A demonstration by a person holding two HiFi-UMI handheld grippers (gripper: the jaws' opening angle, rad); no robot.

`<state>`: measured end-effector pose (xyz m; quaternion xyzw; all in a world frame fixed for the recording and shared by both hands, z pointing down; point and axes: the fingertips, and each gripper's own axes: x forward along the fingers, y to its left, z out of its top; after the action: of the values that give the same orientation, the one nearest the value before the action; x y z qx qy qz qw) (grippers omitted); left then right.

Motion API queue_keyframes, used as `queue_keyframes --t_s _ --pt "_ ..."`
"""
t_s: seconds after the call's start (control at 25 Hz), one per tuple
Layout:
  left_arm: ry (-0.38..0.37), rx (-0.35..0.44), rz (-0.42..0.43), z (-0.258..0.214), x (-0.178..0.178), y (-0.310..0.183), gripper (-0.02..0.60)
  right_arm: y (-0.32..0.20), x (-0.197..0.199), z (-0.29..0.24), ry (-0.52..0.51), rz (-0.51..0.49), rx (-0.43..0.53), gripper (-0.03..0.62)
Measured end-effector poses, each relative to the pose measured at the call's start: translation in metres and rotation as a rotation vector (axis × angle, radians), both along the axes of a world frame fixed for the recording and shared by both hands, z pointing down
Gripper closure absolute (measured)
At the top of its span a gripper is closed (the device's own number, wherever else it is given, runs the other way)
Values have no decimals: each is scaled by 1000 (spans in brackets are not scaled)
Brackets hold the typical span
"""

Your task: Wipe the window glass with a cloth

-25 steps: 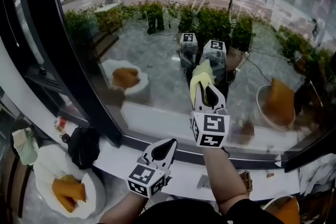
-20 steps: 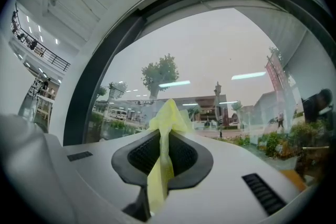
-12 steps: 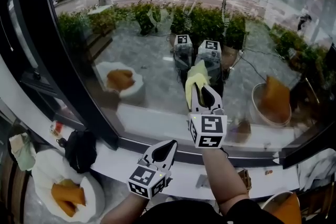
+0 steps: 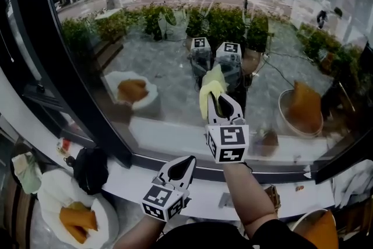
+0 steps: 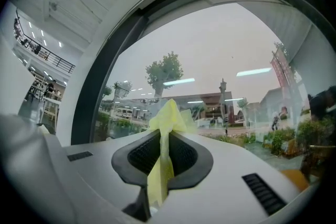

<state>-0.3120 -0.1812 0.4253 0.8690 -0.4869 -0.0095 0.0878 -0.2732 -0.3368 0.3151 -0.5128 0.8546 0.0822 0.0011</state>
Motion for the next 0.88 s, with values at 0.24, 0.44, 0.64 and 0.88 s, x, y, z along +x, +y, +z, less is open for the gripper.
queue_keyframes --t_s 0.24,0.44,0.64,0.88 --pt "2 5 10 -2 7 3 574 11 1 1 -4 -18 -3 542" --pt "-6 13 43 -1 16 4 574 22 6 -6 -17 -28 3 542" --pt "-15 26 102 -2 34 2 574 30 20 -23 -29 -22 28 542" --pt "-21 48 174 -7 58 -3 574 34 46 -56 -38 17 77 542"
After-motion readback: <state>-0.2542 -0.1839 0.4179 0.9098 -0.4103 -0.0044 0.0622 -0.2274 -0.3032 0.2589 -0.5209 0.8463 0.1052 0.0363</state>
